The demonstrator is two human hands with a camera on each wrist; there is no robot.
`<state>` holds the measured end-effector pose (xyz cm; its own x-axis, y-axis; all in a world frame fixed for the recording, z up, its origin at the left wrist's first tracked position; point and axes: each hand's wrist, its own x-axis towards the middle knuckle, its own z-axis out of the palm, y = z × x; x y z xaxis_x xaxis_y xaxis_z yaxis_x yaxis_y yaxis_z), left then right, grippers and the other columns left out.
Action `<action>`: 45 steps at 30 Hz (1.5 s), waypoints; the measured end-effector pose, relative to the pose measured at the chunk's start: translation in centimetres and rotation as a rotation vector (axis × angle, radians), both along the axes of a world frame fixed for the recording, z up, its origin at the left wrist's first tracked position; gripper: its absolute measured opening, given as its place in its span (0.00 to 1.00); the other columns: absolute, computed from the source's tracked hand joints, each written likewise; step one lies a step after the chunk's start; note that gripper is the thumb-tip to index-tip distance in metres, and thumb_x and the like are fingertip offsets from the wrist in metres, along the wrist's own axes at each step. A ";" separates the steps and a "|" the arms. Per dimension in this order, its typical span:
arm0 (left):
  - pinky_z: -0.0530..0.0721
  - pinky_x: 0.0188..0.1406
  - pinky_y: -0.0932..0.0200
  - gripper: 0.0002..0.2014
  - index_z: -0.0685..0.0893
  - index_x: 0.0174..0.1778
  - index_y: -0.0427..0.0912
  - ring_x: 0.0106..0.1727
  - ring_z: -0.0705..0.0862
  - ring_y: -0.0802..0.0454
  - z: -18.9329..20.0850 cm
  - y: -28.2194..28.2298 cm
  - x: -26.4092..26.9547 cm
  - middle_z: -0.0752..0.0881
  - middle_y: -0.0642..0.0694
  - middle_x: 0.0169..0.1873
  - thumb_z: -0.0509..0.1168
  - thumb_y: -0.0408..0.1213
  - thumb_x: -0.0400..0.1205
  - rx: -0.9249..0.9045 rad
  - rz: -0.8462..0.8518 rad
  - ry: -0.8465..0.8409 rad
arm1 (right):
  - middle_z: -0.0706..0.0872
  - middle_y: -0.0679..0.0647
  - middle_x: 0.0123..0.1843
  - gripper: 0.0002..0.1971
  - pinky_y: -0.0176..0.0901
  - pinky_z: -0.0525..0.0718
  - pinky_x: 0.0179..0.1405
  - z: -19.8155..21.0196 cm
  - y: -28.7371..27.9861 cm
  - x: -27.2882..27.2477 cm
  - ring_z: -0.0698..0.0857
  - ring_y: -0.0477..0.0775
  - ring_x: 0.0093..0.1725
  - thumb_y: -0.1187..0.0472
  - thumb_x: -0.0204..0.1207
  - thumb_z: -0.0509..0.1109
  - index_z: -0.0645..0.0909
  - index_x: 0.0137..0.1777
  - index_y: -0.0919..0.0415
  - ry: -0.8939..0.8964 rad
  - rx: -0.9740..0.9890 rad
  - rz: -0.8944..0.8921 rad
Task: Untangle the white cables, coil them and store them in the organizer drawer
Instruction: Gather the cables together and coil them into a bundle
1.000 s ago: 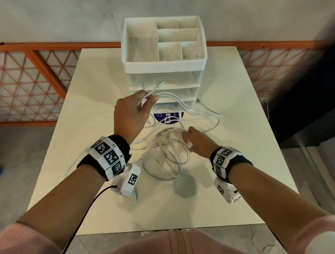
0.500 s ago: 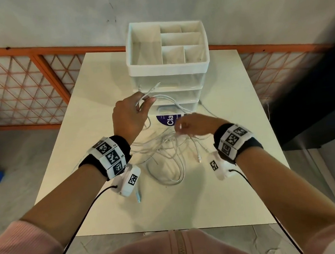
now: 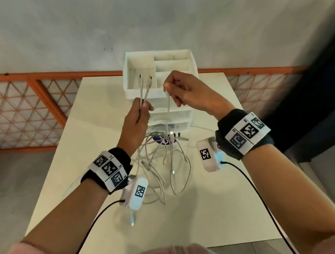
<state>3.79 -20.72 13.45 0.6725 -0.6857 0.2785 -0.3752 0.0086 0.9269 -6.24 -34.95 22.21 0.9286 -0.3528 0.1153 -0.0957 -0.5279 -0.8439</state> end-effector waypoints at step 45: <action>0.63 0.21 0.65 0.12 0.66 0.40 0.45 0.22 0.59 0.59 4.4 0.9 0.5 0.63 0.56 0.23 0.50 0.43 0.89 -0.182 -0.074 0.139 | 0.79 0.58 0.51 0.13 0.59 0.73 0.66 -16.3 -2.0 -2.4 0.77 0.64 0.58 0.65 0.81 0.63 0.89 0.53 0.55 0.555 -0.359 0.187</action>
<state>4.31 -19.80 17.81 0.6625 -0.6815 0.3107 -0.2363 0.2035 0.9501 -8.63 -36.94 5.92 0.9256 -0.2098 -0.3152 -0.3435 -0.8154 -0.4660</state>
